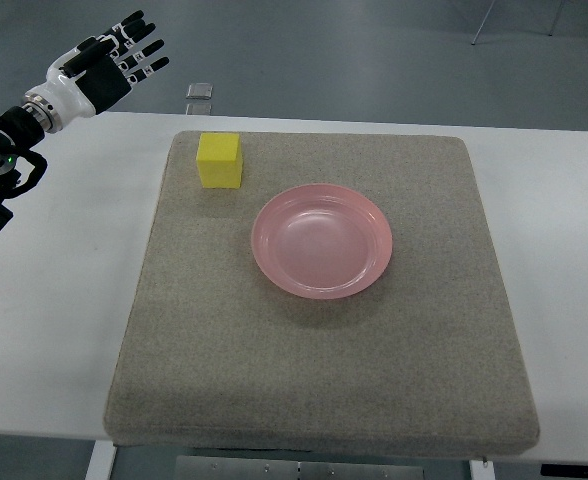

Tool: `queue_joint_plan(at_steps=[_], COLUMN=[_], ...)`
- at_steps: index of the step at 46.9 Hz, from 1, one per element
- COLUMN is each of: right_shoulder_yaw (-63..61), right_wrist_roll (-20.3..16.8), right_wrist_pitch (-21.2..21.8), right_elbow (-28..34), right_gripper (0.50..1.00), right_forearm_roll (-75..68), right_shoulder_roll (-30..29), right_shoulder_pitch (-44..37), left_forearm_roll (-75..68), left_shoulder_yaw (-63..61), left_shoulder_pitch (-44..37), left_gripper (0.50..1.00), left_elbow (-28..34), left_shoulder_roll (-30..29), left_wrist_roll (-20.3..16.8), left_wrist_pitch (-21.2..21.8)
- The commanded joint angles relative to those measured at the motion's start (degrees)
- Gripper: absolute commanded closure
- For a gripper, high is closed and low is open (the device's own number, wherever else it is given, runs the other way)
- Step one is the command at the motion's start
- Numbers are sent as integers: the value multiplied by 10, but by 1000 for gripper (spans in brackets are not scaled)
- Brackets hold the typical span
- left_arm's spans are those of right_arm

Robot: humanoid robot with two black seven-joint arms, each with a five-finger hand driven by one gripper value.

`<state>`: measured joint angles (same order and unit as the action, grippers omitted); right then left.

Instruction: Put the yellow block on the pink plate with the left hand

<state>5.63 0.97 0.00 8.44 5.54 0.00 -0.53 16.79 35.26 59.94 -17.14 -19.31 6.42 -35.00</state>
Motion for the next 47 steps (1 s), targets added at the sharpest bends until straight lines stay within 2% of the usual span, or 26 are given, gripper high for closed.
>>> queue_joint_plan(at_steps=[1,36,42,47], right_shoulder_yaw=[0,0,0,0], right_wrist_roll=[0,0,0,0], right_wrist_pitch=[0,0,0,0], right_elbow=[0,0,0,0], right_gripper=[576,576,576,576], right_forearm_roll=[0,0,0,0], right_shoulder_roll=[0,0,0,0], right_shoulder_pitch=[0,0,0,0], left_forearm_roll=[0,-5,-57,-168], left_shoulder_yaw=[-1,-4,-4,2], left_shoulder_pitch=[0,1,3,11], left_gripper=[506,506,506,506], left_elbow=[0,1,6,6], left_shoulder_roll=[1,-5,-5,-6], left_wrist_roll=[0,-2,-10,-17], left_wrist_pitch=[0,0,0,0])
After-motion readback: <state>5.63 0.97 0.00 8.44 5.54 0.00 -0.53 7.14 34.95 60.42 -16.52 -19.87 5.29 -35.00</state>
